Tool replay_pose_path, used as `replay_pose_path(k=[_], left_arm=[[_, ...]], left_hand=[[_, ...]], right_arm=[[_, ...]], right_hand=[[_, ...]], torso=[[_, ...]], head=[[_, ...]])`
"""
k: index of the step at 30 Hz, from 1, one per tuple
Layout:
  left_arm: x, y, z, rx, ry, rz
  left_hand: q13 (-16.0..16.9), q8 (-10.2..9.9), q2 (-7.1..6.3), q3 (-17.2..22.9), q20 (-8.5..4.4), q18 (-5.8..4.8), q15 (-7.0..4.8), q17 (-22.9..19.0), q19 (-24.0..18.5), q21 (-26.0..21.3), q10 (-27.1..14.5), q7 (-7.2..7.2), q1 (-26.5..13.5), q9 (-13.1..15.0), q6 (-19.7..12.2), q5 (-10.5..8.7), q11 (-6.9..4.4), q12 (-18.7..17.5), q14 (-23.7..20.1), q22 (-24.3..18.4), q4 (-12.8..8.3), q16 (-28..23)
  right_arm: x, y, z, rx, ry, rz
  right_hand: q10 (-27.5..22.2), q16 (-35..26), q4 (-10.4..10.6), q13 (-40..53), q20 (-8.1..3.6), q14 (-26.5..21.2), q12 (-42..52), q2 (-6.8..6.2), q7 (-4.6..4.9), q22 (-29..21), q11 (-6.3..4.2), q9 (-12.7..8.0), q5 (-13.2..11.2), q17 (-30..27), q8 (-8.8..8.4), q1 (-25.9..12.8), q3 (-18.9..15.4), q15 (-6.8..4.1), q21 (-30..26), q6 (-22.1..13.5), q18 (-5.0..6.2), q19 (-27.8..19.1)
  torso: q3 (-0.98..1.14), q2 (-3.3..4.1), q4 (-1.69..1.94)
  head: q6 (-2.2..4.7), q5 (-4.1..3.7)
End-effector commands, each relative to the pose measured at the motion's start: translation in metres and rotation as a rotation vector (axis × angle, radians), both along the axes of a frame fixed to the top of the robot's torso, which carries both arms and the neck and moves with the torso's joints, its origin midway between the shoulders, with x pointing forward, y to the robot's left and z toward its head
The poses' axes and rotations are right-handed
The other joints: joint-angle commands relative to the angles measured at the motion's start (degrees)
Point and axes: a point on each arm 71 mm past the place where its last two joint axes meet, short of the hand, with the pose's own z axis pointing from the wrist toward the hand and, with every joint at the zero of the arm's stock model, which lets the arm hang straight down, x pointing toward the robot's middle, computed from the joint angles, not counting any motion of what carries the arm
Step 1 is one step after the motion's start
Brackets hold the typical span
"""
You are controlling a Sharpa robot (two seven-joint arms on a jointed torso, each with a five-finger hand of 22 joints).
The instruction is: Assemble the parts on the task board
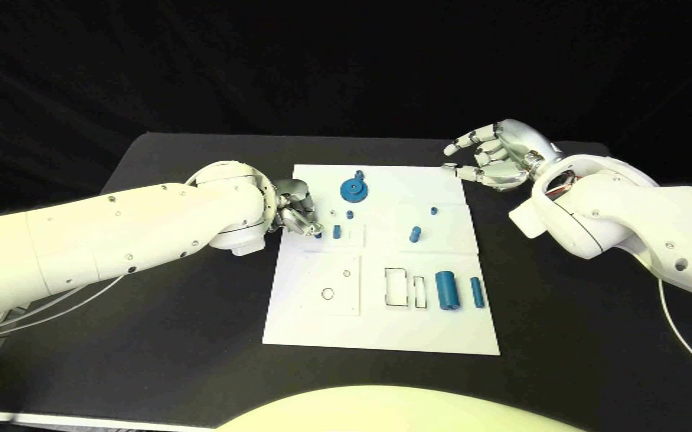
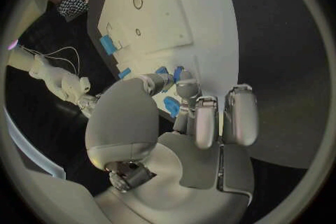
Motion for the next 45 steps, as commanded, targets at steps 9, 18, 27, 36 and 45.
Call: replay_pose_path(k=[9,18,27,36,45], left_arm=[[-0.0022,0.0002,-0.004,0.026,0.023,-0.028],[-0.0003,0.0035,-0.0037,0.036,0.006,-0.018],[-0.0007,0.0011,-0.0038,0.038,0.009,-0.026],[-0.0024,-0.0025,-0.0051,0.026,0.038,-0.036],[-0.0024,-0.0031,-0.0061,0.016,0.054,-0.034]], left_hand=[[-0.1,0.2,0.58,11.1,-0.02,-0.56,-0.5,15.1,0.4,0.3,0.2,-0.24,-0.2,-0.1,0.6,0.11,-0.17,-0.3,6.1,0.0,-10.8,0.2],[-0.1,0.2,0.56,11.1,-0.03,-0.59,-0.5,15.1,0.5,0.4,0.2,-0.25,-0.2,-0.1,0.6,0.09,-0.18,-0.3,6.1,0.2,-10.8,0.2],[-0.2,0.1,0.53,11.2,-0.05,-0.61,-0.52,15.1,0.5,0.4,0.2,-0.26,-0.2,-0.1,0.6,0.09,-0.19,-0.4,6.1,0.2,-11.0,0.2],[0.3,0.2,0.39,11.2,-0.06,-0.6,-0.51,15.1,0.5,0.4,0.5,-0.26,-0.5,0.0,0.7,0.05,-0.18,0.0,6.1,0.2,-11.0,0.2],[1.0,0.2,-0.19,10.4,-0.1,-0.65,-0.54,15.1,0.6,0.4,1.5,-0.62,-2.5,0.0,1.6,0.19,-0.36,0.6,6.1,0.4,-10.5,0.2]], right_arm=[[-0.0003,0.0004,-0.0003,-0.001,0.002,0.01],[-0.0004,-0.0001,-0.0005,-0.001,0.003,0.01],[-0.0006,-0.0003,-0.0006,-0.001,0.003,0.01],[-0.0006,-0.0006,-0.0006,-0.001,0.003,0.009],[-0.0007,-0.0008,-0.0005,-0.001,0.003,0.009]], right_hand=[[-0.2,-0.1,-0.2,4.5,0.05,4.4,-0.2,0.21,-0.23,5.2,0.0,-0.1,0.2,9.3,0.39,-0.6,-0.2,0.03,-0.1,-0.3,0.85,-0.5],[-0.2,-0.1,-0.2,4.5,0.05,4.4,-0.2,0.21,-0.23,5.2,0.0,-0.1,0.2,9.3,0.39,-0.6,-0.2,0.03,-0.1,-0.3,0.85,-0.5],[-0.2,-0.1,-0.2,4.5,0.05,4.4,-0.2,0.21,-0.23,5.2,0.0,-0.1,0.2,9.3,0.39,-0.6,-0.2,0.03,-0.1,-0.3,0.85,-0.5],[-0.2,-0.1,-0.2,4.5,0.05,4.4,-0.2,0.21,-0.23,5.2,0.0,-0.1,0.2,9.3,0.39,-0.6,-0.2,0.03,-0.1,-0.3,0.85,-0.5],[-0.1,-0.2,-0.2,4.5,0.01,4.4,-0.2,0.16,-0.28,5.2,-0.04,-0.1,0.3,9.2,0.55,-0.7,-0.1,-0.01,-0.3,-0.2,0.86,-0.5]], torso=[[0.04,-0.04,-0.01],[0.04,-0.03,-0.03],[0.04,0.0,-0.07],[0.09,-0.02,-0.05],[0.09,-0.02,-0.04]], head=[[-0.04,0.13],[0.03,0.11],[0.01,0.06],[-0.13,-0.09],[-0.18,-0.14]])
